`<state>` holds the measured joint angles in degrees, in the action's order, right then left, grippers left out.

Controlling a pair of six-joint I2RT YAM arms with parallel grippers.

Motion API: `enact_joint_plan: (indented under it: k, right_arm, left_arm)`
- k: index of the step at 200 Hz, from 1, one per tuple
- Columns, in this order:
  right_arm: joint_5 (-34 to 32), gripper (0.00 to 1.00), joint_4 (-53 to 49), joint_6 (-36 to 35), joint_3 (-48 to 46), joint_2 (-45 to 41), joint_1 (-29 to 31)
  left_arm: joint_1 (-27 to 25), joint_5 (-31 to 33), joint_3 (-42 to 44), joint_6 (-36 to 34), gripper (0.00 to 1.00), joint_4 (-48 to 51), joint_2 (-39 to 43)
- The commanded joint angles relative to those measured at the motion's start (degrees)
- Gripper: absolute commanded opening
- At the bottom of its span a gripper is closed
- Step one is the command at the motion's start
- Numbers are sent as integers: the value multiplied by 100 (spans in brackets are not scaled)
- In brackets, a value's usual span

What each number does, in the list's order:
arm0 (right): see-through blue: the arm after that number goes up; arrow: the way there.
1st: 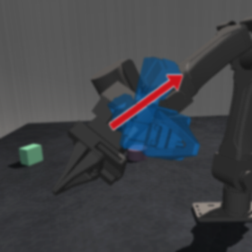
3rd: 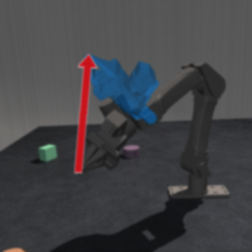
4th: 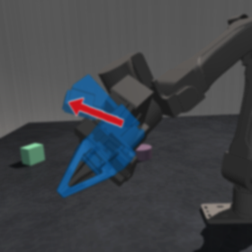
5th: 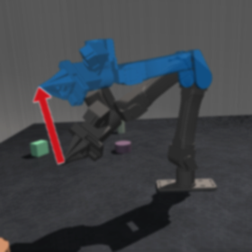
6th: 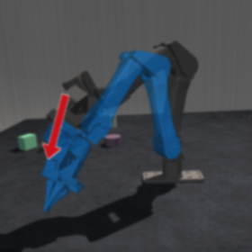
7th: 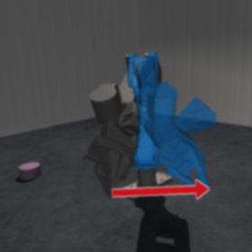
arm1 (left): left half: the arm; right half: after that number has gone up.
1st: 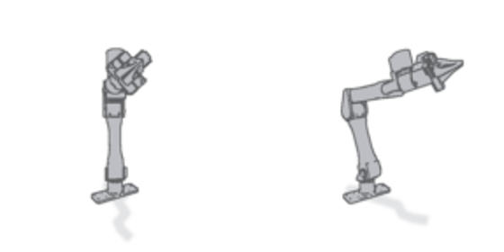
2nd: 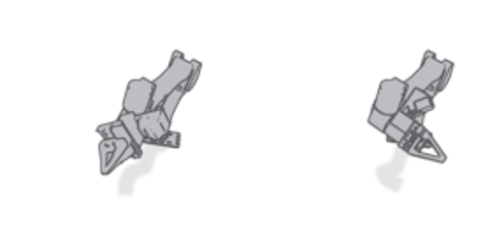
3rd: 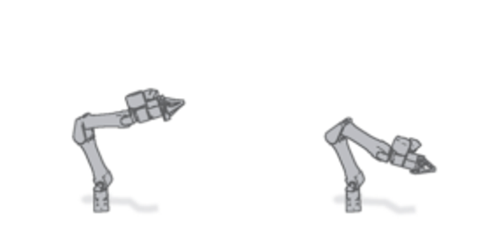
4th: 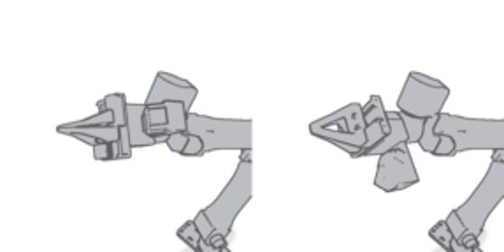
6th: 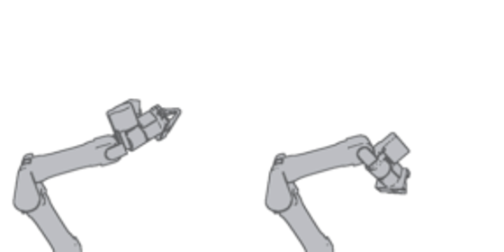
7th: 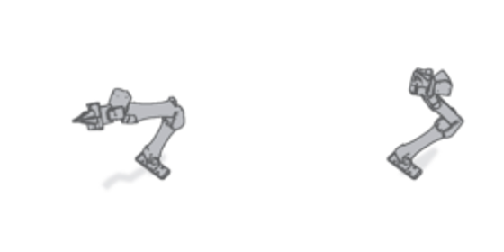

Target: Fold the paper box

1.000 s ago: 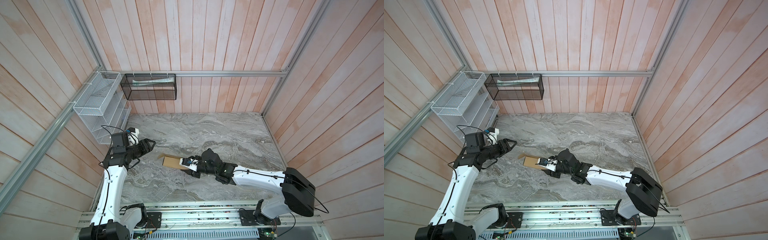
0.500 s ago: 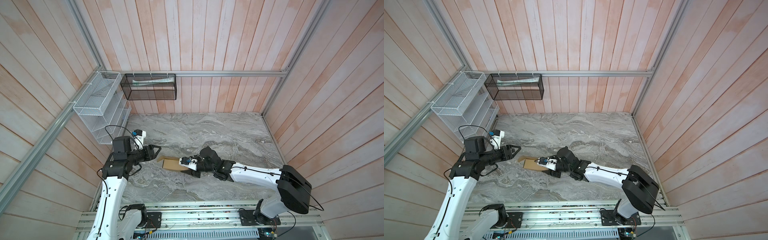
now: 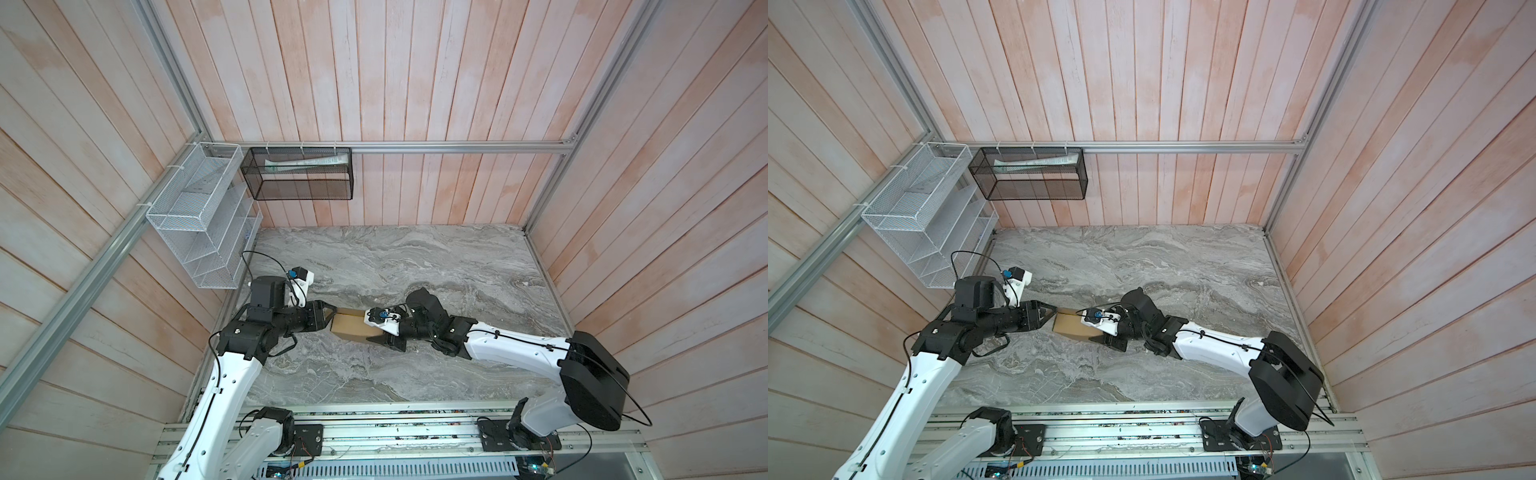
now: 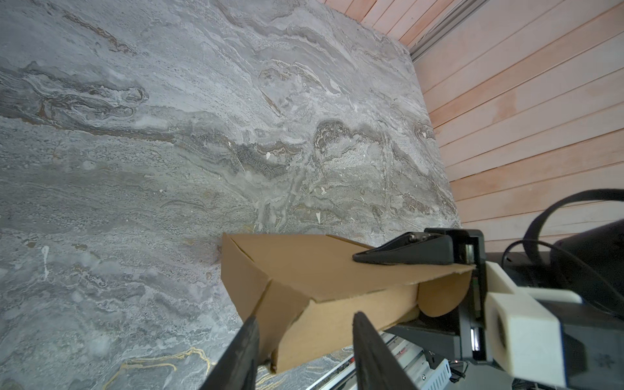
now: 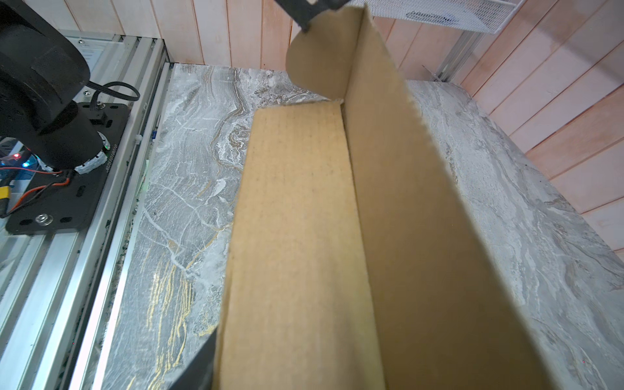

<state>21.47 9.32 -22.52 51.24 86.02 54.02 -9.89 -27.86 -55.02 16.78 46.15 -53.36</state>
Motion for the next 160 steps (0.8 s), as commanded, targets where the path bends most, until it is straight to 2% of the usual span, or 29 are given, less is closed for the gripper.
enact_joint_plan:
  k: [1, 53, 160]
  right_arm:
    - [130, 29, 35, 59, -60, -180, -57]
    - [130, 28, 70, 92, -88, -191, -107]
    - [148, 27, 52, 165, -79, -217, -161]
  left_arm:
    - [-211, 360, 88, 141, 44, -170, -79]
    - [-710, 629, 106, 517, 32, -528, -134]
    - [-778, 1004, -111, 572, 23, -361, 13]
